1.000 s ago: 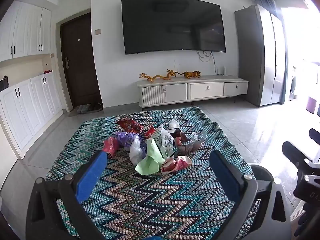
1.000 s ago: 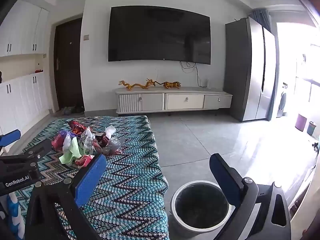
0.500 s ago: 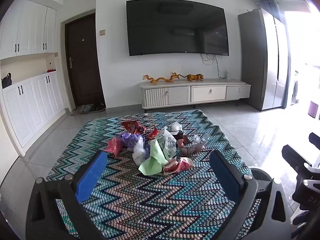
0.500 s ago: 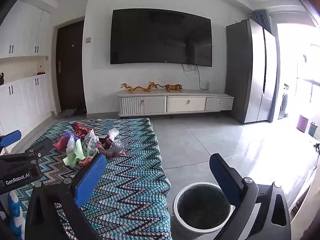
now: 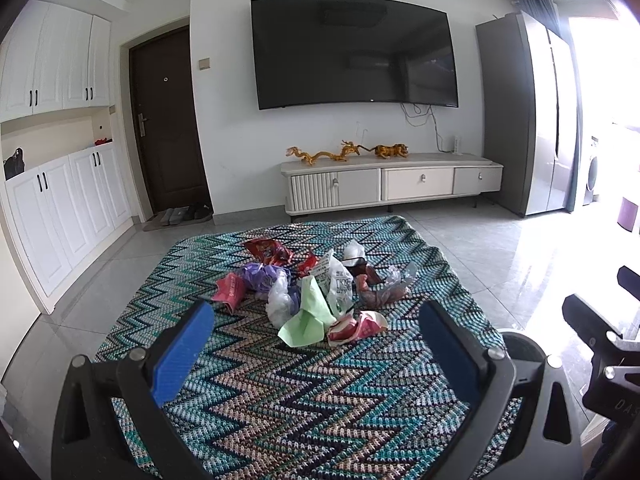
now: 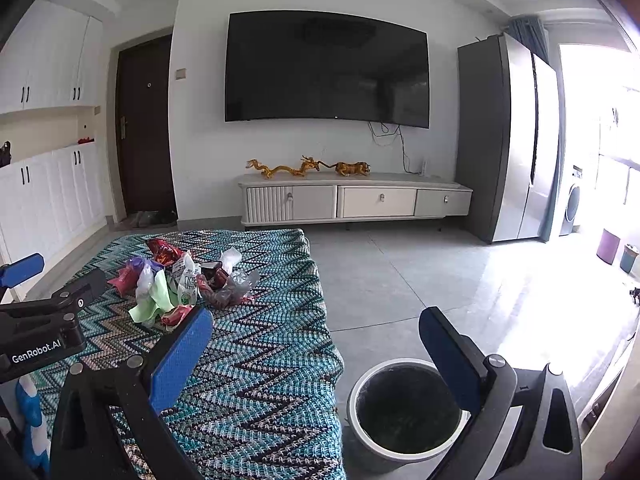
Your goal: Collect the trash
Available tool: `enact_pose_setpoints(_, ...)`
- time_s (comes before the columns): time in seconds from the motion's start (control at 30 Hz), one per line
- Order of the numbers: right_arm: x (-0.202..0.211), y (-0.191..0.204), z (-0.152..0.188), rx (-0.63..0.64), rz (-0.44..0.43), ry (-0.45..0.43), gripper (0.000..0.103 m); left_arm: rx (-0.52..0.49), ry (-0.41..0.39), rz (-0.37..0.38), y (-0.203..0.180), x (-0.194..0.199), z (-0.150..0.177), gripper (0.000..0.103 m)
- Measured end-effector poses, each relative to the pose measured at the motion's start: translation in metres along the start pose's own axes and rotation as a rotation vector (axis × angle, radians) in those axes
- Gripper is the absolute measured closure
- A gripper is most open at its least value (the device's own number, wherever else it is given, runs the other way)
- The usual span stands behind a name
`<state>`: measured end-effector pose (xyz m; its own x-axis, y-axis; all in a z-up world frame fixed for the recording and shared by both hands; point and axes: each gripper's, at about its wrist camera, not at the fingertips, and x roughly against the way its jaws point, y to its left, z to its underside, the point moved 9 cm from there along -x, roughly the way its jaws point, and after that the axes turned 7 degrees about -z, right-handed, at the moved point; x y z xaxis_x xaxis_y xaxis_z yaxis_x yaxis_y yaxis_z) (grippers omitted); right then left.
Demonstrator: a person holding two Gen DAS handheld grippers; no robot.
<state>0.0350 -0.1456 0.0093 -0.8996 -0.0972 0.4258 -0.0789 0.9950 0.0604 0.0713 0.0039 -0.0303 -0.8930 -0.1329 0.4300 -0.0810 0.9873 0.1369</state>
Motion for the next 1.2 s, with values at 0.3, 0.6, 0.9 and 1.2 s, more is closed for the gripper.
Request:
enact_pose_setpoints(0.3,0.006,-0.004,0.003,-0.008,-0.014,-0.001,0.0,-0.013,-0.013,0.006,-0.003,0.016,-0.011,0.0)
enact_pose_setpoints(0.6,0.03,0.0,-0.007,-0.008,-0.05,-0.043,0.0,0.002,-0.03,-0.003,0.001,0.041,-0.023,0.0)
enact_pose_setpoints(0.9,0.066,0.015,-0.024,0.023,-0.077,-0.107,0.0,0.052,-0.115,-0.028,0.024,0.08,-0.045,0.0)
enact_pose_setpoints(1.2,0.082,0.022,-0.042,0.035,-0.114,-0.136,0.0,0.075,-0.169,-0.076,0.063,0.093,-0.073,0.0)
